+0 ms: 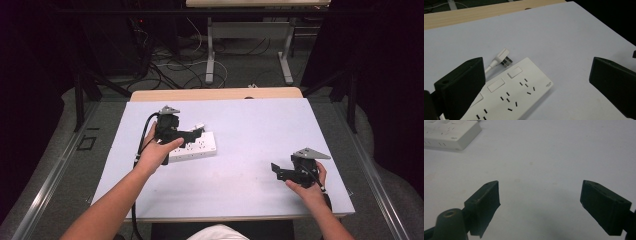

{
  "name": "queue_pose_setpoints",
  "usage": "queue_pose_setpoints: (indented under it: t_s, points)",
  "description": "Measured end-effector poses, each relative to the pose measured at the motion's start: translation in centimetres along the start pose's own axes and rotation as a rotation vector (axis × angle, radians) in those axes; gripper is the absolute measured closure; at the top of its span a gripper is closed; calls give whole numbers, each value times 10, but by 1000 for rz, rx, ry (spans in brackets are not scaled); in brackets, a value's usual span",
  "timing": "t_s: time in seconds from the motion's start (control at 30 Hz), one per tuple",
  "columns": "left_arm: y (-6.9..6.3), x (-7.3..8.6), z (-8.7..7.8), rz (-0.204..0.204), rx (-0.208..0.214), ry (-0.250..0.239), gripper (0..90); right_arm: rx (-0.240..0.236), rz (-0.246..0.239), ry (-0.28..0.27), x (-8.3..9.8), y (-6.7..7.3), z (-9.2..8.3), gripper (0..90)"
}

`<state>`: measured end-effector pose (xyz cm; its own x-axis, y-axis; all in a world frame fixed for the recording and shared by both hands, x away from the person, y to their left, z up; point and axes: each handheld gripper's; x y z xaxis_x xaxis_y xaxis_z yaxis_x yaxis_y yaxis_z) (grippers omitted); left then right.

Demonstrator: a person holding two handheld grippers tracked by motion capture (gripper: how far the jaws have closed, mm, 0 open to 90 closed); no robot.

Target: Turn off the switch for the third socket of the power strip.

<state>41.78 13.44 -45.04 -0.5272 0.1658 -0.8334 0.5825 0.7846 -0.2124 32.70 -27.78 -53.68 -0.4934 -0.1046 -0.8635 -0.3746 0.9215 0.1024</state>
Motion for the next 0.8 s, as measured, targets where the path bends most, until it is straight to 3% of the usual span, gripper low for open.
queue_pose_setpoints:
  t_s: [0.17,0.5,0.63,0.8]
  points:
    - [1,3,-11,-17,24,-19,3,1,1,0,0,0,0,154]
    - [5,14,-30,37,-28,9,3,0,6,0,0,1,0,154]
    - [4,20,-38,0,-37,3,5,2,1,-1,0,0,0,154]
    - [5,28,-48,14,-54,-1,9,2,6,-1,0,1,0,154]
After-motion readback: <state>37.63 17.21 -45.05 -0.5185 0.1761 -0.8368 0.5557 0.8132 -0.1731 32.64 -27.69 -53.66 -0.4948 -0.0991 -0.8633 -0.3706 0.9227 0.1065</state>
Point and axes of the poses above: each handheld gripper's, and its own axes: z roughly forward along the jaws, x roughly out of its underside, y roughly to its left, and after that the axes turned 4 degrees about -y, right-handed
